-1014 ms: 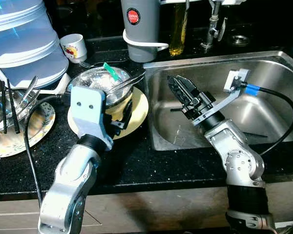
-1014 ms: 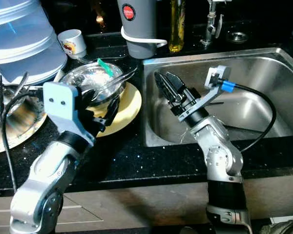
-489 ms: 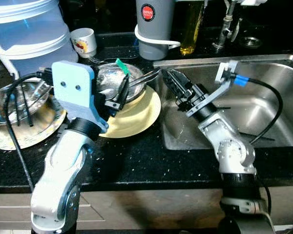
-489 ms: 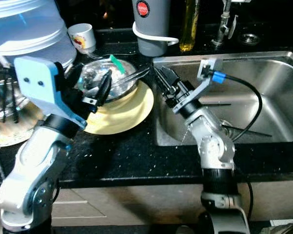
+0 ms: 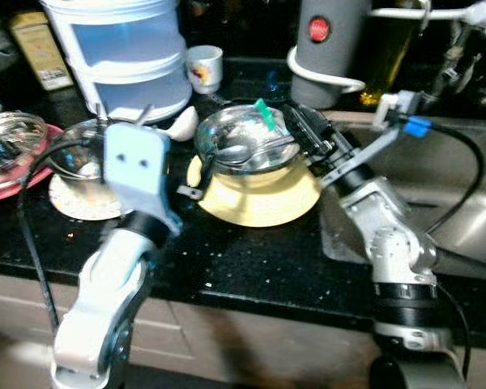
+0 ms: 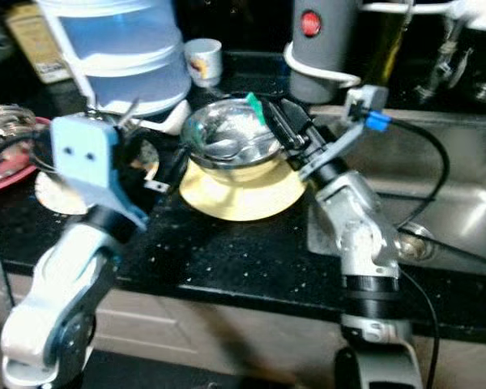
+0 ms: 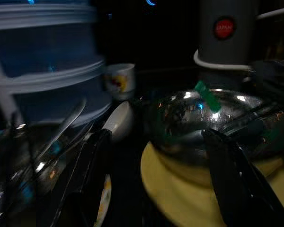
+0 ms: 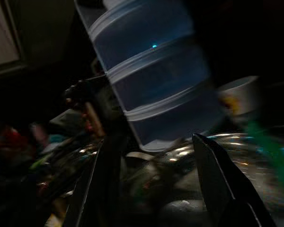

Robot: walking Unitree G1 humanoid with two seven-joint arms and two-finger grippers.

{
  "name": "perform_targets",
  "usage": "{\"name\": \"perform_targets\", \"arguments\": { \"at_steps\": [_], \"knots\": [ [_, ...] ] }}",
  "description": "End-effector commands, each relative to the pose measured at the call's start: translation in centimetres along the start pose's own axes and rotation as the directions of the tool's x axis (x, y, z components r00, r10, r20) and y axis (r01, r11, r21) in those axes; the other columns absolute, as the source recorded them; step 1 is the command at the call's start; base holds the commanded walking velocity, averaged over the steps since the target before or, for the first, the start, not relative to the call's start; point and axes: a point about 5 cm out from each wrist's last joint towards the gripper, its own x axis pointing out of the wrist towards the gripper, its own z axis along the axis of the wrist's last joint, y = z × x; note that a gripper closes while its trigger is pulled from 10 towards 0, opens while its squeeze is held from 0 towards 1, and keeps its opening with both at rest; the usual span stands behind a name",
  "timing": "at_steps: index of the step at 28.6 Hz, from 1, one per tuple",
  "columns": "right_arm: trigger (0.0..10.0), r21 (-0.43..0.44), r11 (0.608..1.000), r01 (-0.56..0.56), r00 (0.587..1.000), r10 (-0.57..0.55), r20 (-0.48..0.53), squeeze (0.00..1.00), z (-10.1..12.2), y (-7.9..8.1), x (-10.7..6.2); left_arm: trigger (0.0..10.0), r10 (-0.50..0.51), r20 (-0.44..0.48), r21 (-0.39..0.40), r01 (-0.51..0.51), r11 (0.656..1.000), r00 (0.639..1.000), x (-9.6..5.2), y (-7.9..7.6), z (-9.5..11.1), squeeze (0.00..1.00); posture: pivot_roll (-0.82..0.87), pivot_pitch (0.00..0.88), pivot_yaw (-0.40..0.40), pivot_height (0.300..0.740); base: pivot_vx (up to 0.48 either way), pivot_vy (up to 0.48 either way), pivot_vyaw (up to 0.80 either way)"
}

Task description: Kitchen organization

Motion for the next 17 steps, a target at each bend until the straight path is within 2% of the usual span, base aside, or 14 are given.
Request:
{"name": "perform_targets", "arguments": {
  "at_steps": [1,8,13,15,17],
  "knots": [
    [10.0,0.014,1.000,0.026,1.000,-0.026,0.008,0.00,-0.2,-0.2,0.2,10.0,-0.010,-0.013,-0.011,0.010,1.000,1.000,-0.1,-0.2,-0.3,0.00,0.04,0.034,-0.012,0.740,0.000,0.000,0.00],
    [10.0,0.017,0.998,0.066,0.998,-0.066,0.012,0.00,-0.1,-0.7,0.3,10.0,-0.003,-0.012,-0.006,0.003,1.000,1.000,0.0,-0.1,-0.3,0.00,0.04,0.031,-0.012,0.740,0.000,0.000,0.00],
    [10.0,-0.019,0.992,0.126,0.992,-0.126,0.019,0.00,0.5,-1.3,0.5,10.0,-0.010,-0.010,0.000,0.010,1.000,1.000,0.1,-0.2,-0.3,0.00,0.04,0.035,-0.010,0.740,0.000,0.000,0.00],
    [10.0,-0.126,0.957,0.261,0.965,-0.264,-0.006,0.00,1.2,-2.7,0.8,10.0,-0.013,0.001,0.010,0.013,1.000,1.000,0.4,0.0,-0.1,0.00,0.03,0.038,-0.011,0.740,0.000,0.000,0.00],
    [10.0,-0.206,0.930,0.304,0.949,-0.314,-0.018,0.00,1.8,-3.3,1.0,10.0,-0.009,0.012,0.019,0.009,1.000,1.000,0.6,0.4,0.1,0.00,0.03,0.039,-0.014,0.740,0.000,0.000,0.00]
  ]
}}
